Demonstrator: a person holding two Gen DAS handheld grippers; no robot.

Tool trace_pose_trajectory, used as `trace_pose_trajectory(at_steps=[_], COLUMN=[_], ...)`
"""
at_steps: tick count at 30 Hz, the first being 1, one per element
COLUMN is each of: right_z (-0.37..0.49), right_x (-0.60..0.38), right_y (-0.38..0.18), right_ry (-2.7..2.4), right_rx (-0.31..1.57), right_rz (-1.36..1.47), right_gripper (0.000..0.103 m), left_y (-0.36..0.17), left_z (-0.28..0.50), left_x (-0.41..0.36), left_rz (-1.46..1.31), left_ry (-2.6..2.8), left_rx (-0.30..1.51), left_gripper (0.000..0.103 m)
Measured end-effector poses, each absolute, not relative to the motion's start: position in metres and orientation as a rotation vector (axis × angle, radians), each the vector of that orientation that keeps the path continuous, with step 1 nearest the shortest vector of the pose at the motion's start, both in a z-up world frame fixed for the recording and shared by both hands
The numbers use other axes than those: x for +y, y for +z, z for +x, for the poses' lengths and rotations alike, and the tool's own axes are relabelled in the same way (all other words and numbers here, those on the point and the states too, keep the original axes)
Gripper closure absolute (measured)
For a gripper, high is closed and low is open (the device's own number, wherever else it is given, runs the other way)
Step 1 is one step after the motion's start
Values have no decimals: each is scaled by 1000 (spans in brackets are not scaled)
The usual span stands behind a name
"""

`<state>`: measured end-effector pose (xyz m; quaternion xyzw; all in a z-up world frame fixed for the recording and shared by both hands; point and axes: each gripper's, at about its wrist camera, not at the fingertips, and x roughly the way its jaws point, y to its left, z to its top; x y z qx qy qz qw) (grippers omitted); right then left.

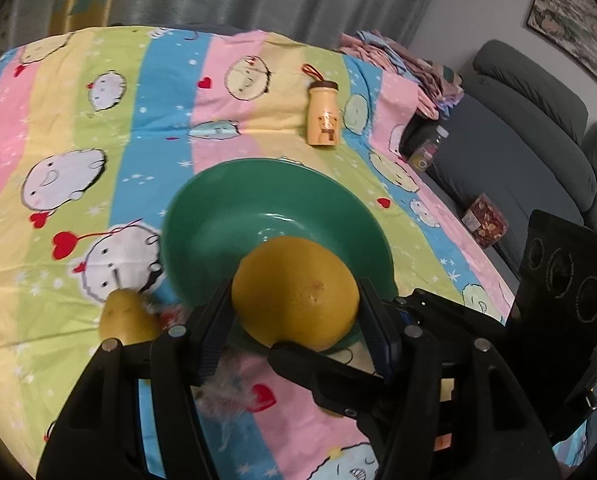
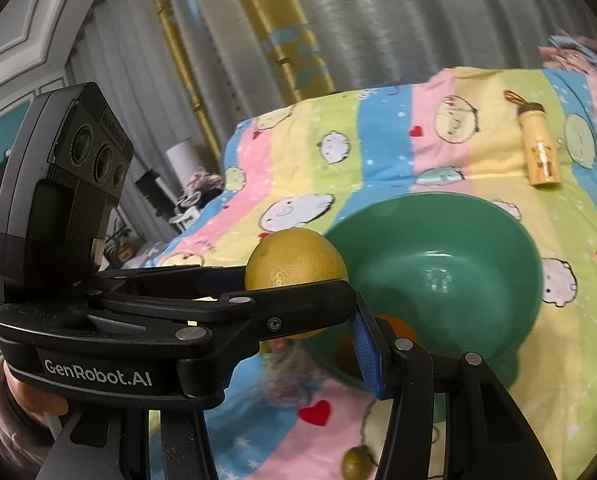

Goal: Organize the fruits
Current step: 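Carry the grapefruit over the green basin and lower it inside, then open the right gripper to drop the grapefruit and withdraw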

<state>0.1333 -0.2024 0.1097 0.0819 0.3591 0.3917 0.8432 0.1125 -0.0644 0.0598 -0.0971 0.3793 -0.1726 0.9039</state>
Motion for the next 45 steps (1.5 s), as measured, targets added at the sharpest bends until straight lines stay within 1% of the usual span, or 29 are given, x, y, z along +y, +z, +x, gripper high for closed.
trace_pose_trajectory(at_steps=[8, 14, 24, 33, 35, 37, 39, 41, 42, 43, 45], right_z=[154, 165, 168, 168, 168, 168, 168, 167, 167, 167, 168], right_x=[-222, -219, -219, -216, -217, -218, -219, -219, -219, -219, -221], right_y=[102, 91, 85, 84, 85, 85, 86, 88, 88, 88, 88], right_ry=[750, 715, 679, 641, 633, 622, 618, 613, 612, 610, 605], right_rx=[787, 834, 877, 878, 874, 871, 868, 860, 855, 854, 857], right_rz=[212, 192, 166, 138, 137, 132, 130, 129, 128, 128, 133], right_gripper=[50, 50, 50, 50, 50, 50, 46, 35, 32, 31, 31], left_y=[53, 40, 31, 28, 28, 29, 30, 34, 36, 38, 44], left_z=[144, 156, 162, 165, 165, 164, 163, 162, 160, 160, 157], left_x=[-85, -86, -87, -87, -87, -86, -84, -80, -77, -75, -67], left_rz=[-203, -223, -240, -258, -259, -247, -236, -230, -229, -229, -232], left_ry=[-417, -408, -415, -410, -402, -378, -350, -335, -329, -323, -307], left_rx=[833, 869, 897, 907, 906, 902, 890, 873, 864, 857, 838], left_gripper=[44, 44, 44, 43, 43, 40, 29, 28, 28, 28, 22])
